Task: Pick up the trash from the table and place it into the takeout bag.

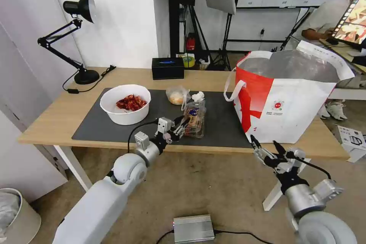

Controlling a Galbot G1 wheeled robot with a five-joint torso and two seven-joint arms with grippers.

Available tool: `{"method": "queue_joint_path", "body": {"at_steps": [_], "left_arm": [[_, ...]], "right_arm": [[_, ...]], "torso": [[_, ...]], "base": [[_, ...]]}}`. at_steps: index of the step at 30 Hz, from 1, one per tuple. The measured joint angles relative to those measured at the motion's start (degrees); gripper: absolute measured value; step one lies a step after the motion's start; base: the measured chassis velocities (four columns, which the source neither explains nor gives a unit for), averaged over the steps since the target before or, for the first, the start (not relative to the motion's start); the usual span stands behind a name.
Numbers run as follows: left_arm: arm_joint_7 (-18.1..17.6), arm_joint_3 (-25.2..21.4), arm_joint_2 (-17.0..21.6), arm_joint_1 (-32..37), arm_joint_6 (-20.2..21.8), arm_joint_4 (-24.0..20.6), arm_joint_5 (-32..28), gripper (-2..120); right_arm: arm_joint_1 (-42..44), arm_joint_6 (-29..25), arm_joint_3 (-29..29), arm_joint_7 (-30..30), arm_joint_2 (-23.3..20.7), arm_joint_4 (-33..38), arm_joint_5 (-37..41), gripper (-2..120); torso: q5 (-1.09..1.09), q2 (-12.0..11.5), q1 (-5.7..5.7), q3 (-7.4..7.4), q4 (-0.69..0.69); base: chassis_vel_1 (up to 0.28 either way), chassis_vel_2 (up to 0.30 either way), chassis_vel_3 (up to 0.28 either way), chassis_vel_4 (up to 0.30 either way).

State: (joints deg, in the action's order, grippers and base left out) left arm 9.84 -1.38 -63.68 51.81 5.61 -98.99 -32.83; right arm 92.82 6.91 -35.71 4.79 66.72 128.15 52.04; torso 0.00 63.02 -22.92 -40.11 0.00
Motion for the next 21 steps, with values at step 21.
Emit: {"method": "queue_joint_path", "body": {"at_steps": [21], "left_arm": [[1.46,4.91,-0.45,-4.99,-0.37,4.31,4.52,0]], "right_arm": [[-17.84,1.63,8.28,5.41,1.35,-10.84,15.07,100]], "torso": [[0.0,0.0,0.0,0.0,0.0]], "base": [[0.0,0.0,0.0,0.0]]}}
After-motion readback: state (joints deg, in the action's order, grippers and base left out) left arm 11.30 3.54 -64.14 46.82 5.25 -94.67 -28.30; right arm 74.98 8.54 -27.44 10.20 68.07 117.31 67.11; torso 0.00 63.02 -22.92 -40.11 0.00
